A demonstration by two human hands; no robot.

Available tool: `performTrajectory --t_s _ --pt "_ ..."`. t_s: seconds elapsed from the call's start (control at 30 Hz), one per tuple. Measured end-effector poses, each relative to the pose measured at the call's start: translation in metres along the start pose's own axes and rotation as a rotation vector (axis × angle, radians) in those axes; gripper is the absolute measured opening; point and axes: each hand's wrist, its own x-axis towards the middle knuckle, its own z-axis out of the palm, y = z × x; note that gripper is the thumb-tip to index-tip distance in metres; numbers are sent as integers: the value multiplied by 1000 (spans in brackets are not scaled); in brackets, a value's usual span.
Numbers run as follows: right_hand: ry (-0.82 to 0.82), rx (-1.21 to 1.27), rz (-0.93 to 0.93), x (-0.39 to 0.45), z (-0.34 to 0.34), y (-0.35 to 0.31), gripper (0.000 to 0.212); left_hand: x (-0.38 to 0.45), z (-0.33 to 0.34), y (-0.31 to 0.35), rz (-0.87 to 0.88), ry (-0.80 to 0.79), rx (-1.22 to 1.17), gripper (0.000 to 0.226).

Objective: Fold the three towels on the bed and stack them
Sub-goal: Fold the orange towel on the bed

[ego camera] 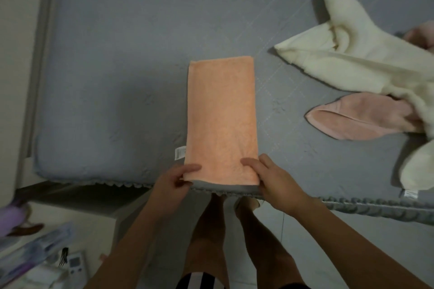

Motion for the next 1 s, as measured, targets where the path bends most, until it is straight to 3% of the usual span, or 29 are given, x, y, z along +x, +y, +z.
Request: performTrajectory --t_s 0.07,0.2,0.37,0.47,0.63,0.77,0.9,1.0 --pt "76 -82 12 -2 -5 -3 56 -6 5 1 46 -3 63 52" --pt "254 -12 -56 1 -18 -12 32 -5 6 6 93 107 171 39" --pt "437 156 29 39 -52 -26 33 48 -23 48 114 285 197 13" --pt "493 238 136 86 -83 -27 28 108 -38 78 219 352 204 15" --pt "612 301 388 184 -117 -15 37 217 -40 95 61 383 144 28" --pt "659 304 560 230 -105 5 34 262 -31 83 62 385 156 11" --pt "738 297 597 230 -94 9 33 274 -39 74 115 452 386 21" --pt "748 274 570 227 -98 4 32 274 -39 75 63 486 427 25"
